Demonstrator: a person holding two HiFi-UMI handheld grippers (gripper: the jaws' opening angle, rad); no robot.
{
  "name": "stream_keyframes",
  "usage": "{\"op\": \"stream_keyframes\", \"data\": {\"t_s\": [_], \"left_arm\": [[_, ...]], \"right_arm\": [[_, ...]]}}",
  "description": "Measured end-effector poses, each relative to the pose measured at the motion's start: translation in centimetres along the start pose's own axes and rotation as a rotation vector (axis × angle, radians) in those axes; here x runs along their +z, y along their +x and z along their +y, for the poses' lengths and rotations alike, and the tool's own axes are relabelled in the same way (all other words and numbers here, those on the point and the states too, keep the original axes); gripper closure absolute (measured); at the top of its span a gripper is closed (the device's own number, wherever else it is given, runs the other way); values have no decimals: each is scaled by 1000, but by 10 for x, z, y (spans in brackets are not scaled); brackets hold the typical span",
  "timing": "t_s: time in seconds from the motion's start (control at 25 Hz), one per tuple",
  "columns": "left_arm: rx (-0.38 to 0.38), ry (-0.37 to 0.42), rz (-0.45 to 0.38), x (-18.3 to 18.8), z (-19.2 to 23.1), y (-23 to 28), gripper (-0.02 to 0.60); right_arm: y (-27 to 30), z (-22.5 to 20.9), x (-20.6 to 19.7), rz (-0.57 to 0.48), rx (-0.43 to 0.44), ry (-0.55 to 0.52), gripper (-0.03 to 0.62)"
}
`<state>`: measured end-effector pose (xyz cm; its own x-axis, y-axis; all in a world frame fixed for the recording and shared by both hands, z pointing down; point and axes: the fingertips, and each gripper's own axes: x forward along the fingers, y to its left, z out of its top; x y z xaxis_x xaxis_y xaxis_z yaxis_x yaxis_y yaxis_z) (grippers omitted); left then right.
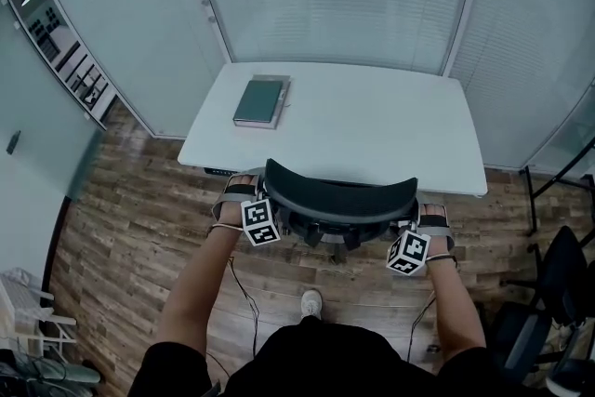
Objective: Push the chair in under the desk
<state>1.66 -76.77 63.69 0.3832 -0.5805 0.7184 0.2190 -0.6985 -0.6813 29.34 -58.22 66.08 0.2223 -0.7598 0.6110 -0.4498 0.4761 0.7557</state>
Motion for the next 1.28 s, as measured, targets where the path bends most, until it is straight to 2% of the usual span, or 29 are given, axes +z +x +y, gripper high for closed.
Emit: {"op": "stream_keyframes", "data": {"t_s": [0.56,0.64,0.84,1.28], "left_arm": [[9,17,-14,12,45,43,91],[25,24,-22,14,46,44,91],[13,20,-24,15,52,45,91],[15,21,-28,15,47,46,91]], "right_arm": [[46,-41,-10,16,1,0,43],[46,-41,-11,14,2,-6,65],[48,-49,-9,4,-21,16,63],[49,-43,-11,12,3,5,63]]}}
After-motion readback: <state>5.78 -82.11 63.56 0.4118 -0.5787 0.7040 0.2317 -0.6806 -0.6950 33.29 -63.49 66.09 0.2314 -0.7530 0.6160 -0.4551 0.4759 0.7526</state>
